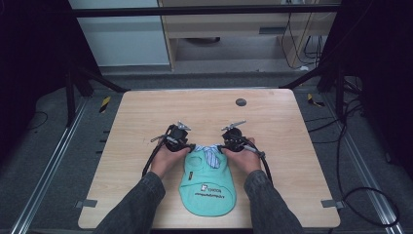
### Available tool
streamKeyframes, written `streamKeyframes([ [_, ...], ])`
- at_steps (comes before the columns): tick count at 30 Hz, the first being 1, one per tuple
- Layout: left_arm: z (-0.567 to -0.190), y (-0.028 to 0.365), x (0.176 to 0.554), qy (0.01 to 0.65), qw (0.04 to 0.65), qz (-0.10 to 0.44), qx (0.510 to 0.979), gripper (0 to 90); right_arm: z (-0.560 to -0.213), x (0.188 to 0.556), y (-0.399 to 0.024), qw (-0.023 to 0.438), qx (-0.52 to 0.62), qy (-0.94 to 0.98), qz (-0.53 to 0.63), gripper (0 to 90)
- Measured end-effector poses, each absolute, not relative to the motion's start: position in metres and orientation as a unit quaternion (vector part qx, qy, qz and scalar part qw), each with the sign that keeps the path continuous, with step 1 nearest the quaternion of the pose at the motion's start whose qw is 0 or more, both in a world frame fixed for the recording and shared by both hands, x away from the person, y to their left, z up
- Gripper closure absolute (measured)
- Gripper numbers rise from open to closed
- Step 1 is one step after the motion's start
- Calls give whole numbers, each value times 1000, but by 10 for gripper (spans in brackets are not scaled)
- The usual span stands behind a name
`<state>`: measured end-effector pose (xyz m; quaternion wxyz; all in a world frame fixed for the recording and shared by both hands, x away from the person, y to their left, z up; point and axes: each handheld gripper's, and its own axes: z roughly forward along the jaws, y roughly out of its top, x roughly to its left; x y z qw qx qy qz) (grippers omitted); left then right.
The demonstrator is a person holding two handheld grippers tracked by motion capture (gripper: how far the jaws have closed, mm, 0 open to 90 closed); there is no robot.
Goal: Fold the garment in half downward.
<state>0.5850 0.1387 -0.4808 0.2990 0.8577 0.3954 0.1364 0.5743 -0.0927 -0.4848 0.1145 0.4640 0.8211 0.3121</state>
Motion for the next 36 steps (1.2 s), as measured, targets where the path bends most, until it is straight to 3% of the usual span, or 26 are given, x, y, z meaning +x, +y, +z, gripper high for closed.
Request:
streamKeyframes([
  [13, -485, 139, 584, 393, 292, 125, 863, 505, -487, 573, -89, 127, 455, 829, 300, 574],
  [21, -486, 138, 580, 387, 295, 130, 864, 506, -486, 569, -84, 133, 456, 831, 290, 624],
  [27, -485, 136, 576, 375, 294, 123, 871, 605, -486, 569, -83, 131, 455, 833, 288, 670],
  [31, -484, 133, 574, 365, 296, 118, 875, 730, -485, 569, -82, 129, 446, 838, 286, 707],
  [36, -483, 132, 574, 356, 293, 109, 881, 785, -485, 567, -81, 125, 440, 843, 284, 768],
])
